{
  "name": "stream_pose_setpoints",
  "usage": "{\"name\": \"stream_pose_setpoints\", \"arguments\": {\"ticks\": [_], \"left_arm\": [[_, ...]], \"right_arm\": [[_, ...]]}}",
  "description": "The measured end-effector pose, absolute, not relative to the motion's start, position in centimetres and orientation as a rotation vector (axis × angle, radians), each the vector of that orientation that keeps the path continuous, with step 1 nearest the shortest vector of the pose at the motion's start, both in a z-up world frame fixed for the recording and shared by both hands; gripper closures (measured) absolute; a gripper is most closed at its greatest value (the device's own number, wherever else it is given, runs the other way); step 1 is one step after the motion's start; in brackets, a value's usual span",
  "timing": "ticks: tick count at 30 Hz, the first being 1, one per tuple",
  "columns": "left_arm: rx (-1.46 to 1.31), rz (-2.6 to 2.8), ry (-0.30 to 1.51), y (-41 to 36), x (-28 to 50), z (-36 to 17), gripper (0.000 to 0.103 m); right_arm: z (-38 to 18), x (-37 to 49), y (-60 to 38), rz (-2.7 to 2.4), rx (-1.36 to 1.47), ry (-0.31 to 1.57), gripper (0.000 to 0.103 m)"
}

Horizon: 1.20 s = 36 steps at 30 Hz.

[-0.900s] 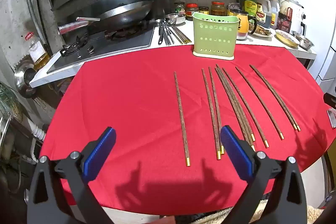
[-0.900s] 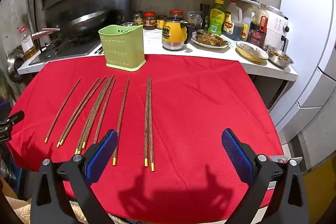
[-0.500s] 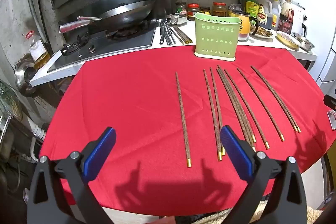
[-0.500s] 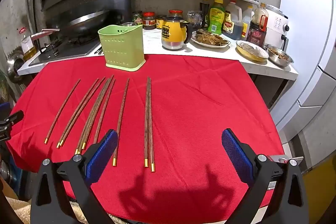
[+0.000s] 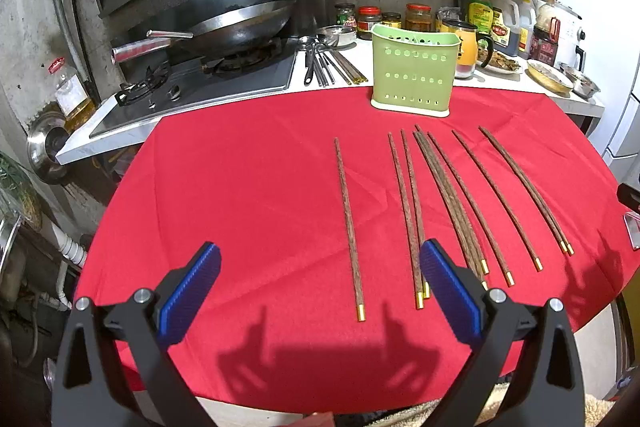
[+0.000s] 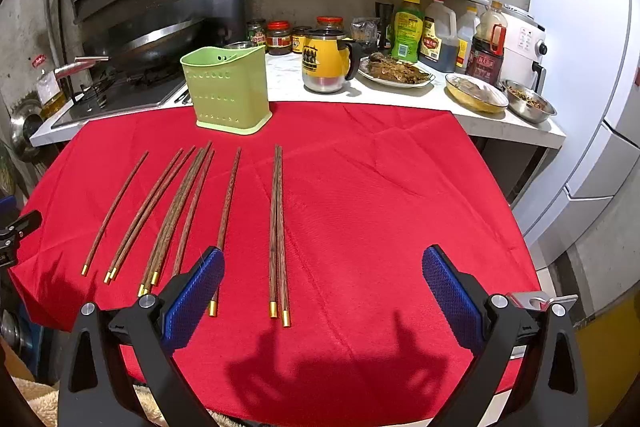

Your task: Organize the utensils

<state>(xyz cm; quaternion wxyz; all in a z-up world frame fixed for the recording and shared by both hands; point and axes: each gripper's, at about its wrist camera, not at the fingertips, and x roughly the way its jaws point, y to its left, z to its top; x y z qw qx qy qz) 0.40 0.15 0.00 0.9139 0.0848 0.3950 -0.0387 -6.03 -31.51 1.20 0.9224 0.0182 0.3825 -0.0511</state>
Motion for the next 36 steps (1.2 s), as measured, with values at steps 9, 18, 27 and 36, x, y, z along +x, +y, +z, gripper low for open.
{"name": "stream_pose_setpoints", "arguments": {"ticks": [9,18,27,36], "left_arm": [[0.172,-0.075,0.811,0.35,0.57,0.17,0.006],[0.171,-0.076,0.811,0.47,0.63,0.33,0.006],[0.169,-0.067,0.806,0.84,0.83,0.69,0.006],[0.169,-0.066,0.804,0.89,0.82,0.76,0.006]], "right_arm": [[1.25,-5.89,-31.52,-0.105,0.037,0.788,0.006],[1.48,-5.8,-31.68,-0.107,0.036,0.785,0.006],[1.61,-5.89,-31.6,-0.105,0.035,0.785,0.006],[1.39,-5.85,-31.45,-0.106,0.036,0.784,0.006]]}}
